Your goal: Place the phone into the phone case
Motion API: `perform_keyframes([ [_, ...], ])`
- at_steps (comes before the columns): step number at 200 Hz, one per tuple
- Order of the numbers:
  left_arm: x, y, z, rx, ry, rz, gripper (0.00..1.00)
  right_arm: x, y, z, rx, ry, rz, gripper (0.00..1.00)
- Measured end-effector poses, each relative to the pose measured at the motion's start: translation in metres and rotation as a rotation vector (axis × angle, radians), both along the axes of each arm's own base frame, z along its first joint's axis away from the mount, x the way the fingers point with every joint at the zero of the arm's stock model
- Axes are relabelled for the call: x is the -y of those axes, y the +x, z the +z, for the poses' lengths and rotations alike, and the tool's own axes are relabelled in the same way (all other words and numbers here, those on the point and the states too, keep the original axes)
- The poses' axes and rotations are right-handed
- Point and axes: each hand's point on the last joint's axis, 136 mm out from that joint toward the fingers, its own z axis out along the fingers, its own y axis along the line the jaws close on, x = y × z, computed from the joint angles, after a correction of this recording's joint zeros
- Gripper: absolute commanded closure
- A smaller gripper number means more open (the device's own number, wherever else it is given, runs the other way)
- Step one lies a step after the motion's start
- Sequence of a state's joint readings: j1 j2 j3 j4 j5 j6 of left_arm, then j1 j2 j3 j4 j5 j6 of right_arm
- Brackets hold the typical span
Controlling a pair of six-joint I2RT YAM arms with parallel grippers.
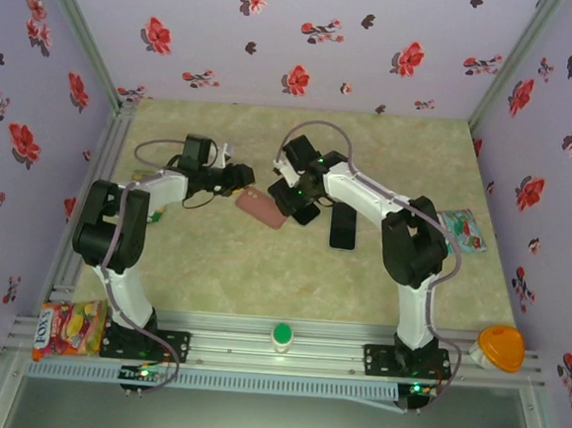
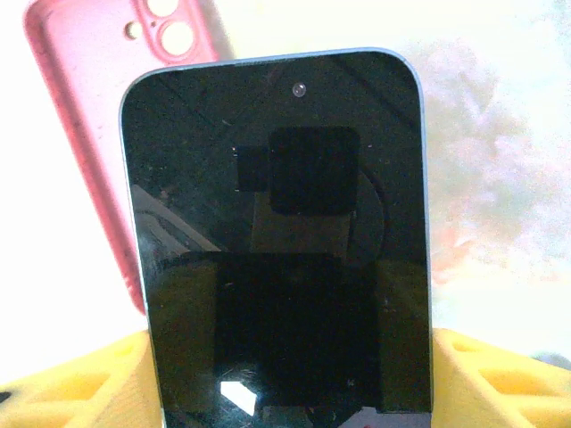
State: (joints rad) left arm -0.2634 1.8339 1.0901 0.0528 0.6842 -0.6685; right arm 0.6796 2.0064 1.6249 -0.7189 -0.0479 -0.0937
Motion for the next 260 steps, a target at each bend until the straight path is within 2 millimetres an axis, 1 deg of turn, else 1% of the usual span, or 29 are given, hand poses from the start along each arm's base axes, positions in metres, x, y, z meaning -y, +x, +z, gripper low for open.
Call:
perform_keyframes([
  [56, 0.012, -0.003, 0.001, -0.006, -0.049, -0.092, 0.53, -0.006, -0.027, 0.001, -0.011, 0.0, 0.032, 0.35],
  [101, 0.021, -0.016, 0.001, -0.024, -0.105, -0.181, 0.5, -0.011, -0.041, 0.007, -0.006, 0.008, 0.054, 0.35],
  [131, 0.025, -0.024, -0.001, -0.052, -0.137, -0.22, 0.49, -0.011, -0.046, 0.007, -0.007, 0.007, 0.062, 0.35],
  [176, 0.029, -0.035, 0.003, -0.073, -0.173, -0.275, 0.48, -0.009, -0.051, 0.003, -0.016, -0.001, 0.065, 0.35],
  [211, 0.036, -0.041, 0.007, -0.077, -0.176, -0.324, 0.48, -0.012, -0.053, 0.004, -0.014, 0.0, 0.073, 0.35],
  [260, 0.044, -0.054, -0.003, -0.115, -0.166, -0.367, 0.49, -0.013, -0.055, 0.008, -0.007, 0.006, 0.078, 0.35],
])
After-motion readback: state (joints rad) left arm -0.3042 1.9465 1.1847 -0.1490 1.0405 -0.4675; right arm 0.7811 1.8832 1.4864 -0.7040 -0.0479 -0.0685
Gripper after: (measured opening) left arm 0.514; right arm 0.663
